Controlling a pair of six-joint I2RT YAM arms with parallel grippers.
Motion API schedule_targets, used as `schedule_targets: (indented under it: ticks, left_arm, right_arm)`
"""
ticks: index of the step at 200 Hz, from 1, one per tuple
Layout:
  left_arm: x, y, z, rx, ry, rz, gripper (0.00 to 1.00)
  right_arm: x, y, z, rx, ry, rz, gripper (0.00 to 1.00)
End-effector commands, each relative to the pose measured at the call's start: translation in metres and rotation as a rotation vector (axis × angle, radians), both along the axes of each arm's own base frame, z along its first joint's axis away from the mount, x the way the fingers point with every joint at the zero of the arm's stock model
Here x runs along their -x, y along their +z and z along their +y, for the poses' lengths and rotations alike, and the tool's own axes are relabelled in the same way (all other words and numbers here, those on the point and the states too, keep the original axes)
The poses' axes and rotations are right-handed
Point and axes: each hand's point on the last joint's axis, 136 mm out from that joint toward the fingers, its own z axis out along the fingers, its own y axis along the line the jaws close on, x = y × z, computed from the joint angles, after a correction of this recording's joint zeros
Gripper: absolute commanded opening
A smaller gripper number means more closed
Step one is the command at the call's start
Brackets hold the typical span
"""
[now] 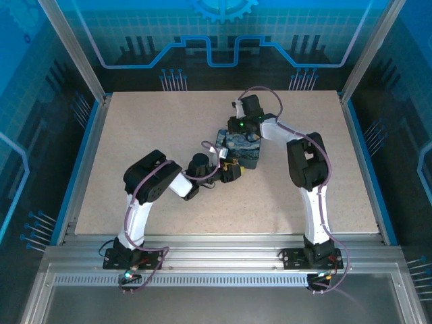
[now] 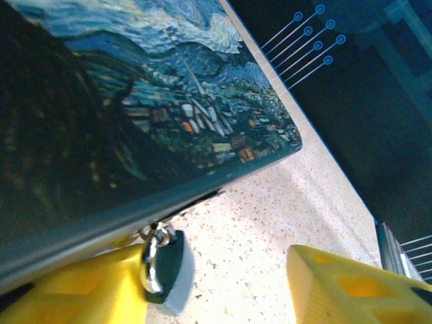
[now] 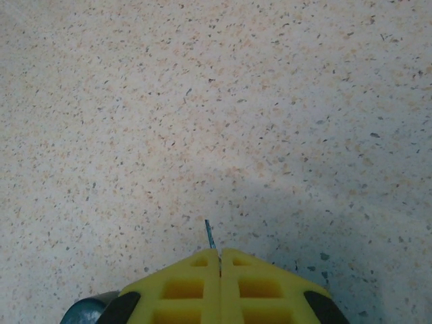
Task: Unlock the padlock with the key
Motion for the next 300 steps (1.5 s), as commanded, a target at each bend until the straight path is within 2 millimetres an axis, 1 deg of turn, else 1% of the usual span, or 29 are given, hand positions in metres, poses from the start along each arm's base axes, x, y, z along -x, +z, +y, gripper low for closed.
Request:
schedule_targets:
  ticks: [1, 16, 49, 71, 97, 115, 130, 161, 179, 195, 211, 228, 251, 257, 258, 280, 300]
  left_arm:
    - [0.001, 0.018, 0.000, 0.047, 0.010, -0.051, 0.62]
    - [0.004, 0.021, -0.001, 0.075, -0.002, -0.056, 0.64]
    - [0.008, 0.019, -0.006, 0.074, -0.023, -0.037, 0.66]
    - [0.011, 0.015, -0.010, 0.081, -0.053, -0.009, 0.57]
    - [0.012, 0.015, -0.012, 0.097, -0.064, 0.014, 0.54]
    - [0.014, 0.012, -0.012, 0.088, -0.067, 0.038, 0.51]
    - [0.014, 0.008, -0.012, 0.075, -0.064, 0.055, 0.45]
    - [0.011, 0.000, -0.010, 0.039, -0.050, 0.097, 0.37]
    - [0.010, -0.003, -0.008, 0.030, -0.044, 0.115, 0.27]
    - [0.009, -0.006, -0.005, 0.021, -0.038, 0.135, 0.19]
    - [0.009, -0.008, -0.002, 0.004, -0.036, 0.150, 0.12]
    - [0.012, -0.009, 0.001, -0.024, -0.041, 0.173, 0.08]
    - [0.018, -0.009, 0.005, -0.059, -0.058, 0.231, 0.04]
    - [0.019, -0.007, 0.006, -0.069, -0.060, 0.245, 0.04]
    - [0.020, -0.007, 0.007, -0.071, -0.059, 0.250, 0.03]
    - [0.023, 0.002, 0.010, -0.118, -0.067, 0.310, 0.00]
    - [0.026, 0.020, 0.010, -0.151, -0.081, 0.351, 0.00]
  right_arm:
    - [0.035, -0.019, 0.006, 0.027, 0.017, 0.124, 0.00]
    - [0.036, -0.020, 0.005, 0.025, 0.012, 0.128, 0.00]
    - [0.039, -0.022, 0.006, 0.022, 0.006, 0.136, 0.00]
    - [0.040, -0.020, 0.007, 0.021, 0.002, 0.133, 0.00]
    - [0.041, -0.021, 0.007, 0.025, 0.000, 0.139, 0.00]
    - [0.041, -0.020, 0.007, 0.029, -0.004, 0.139, 0.00]
    - [0.041, -0.016, 0.007, 0.026, -0.008, 0.135, 0.00]
    - [0.043, -0.014, 0.007, 0.030, -0.014, 0.141, 0.00]
    - [0.046, -0.011, 0.006, 0.030, -0.021, 0.143, 0.00]
    - [0.047, -0.004, 0.004, 0.029, -0.028, 0.132, 0.00]
    - [0.049, 0.009, 0.001, 0.022, -0.038, 0.117, 0.00]
    - [0.051, 0.025, -0.005, 0.014, -0.052, 0.093, 0.00]
    - [0.055, 0.052, -0.015, -0.005, -0.069, 0.053, 0.00]
    - [0.057, 0.059, -0.017, -0.011, -0.072, 0.041, 0.00]
    - [0.057, 0.058, -0.018, -0.010, -0.072, 0.043, 0.00]
    - [0.065, 0.077, -0.032, -0.028, -0.094, 0.019, 0.00]
    - [0.078, 0.088, -0.043, -0.072, -0.114, 0.013, 0.00]
